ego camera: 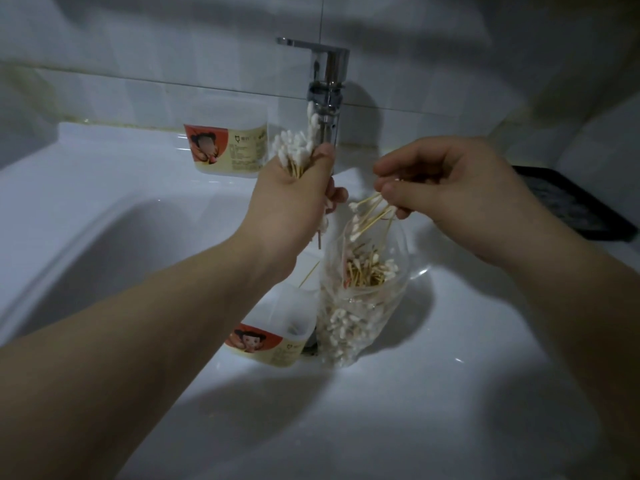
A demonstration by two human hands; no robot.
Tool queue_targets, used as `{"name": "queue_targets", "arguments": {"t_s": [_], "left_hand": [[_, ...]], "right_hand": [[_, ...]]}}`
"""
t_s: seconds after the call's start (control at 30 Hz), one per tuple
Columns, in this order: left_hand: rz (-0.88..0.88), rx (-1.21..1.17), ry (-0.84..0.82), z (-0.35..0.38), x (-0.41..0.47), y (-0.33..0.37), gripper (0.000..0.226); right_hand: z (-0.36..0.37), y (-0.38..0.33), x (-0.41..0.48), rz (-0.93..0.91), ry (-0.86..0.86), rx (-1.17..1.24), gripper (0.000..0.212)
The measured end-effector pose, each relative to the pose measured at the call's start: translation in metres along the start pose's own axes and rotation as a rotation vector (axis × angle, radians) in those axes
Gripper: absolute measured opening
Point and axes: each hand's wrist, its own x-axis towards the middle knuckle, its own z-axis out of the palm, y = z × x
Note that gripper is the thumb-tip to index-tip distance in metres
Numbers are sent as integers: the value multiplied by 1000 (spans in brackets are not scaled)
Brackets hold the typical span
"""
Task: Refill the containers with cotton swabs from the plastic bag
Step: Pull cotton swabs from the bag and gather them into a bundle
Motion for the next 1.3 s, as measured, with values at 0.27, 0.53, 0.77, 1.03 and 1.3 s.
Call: {"name": "queue_targets", "arguments": {"t_s": [0.27, 0.53, 0.77, 1.03, 1.3], "left_hand": [[-3, 70, -115, -4, -1, 1, 34], [12, 264, -370, -4, -10, -2, 31], [-24, 259, -382, -3, -9, -2, 21], [-59, 259, -398, -3, -9, -2, 9], [-124, 169, -174, -3, -4, -4, 12]], "right_hand": [[-1, 0, 0, -30, 7, 80, 29], [1, 1, 1, -21, 42, 140, 28], [1, 4, 4, 34, 86, 256, 23], [-3, 7, 8, 60, 229, 312, 22], [-19, 10, 15, 69, 388, 484, 24]]}}
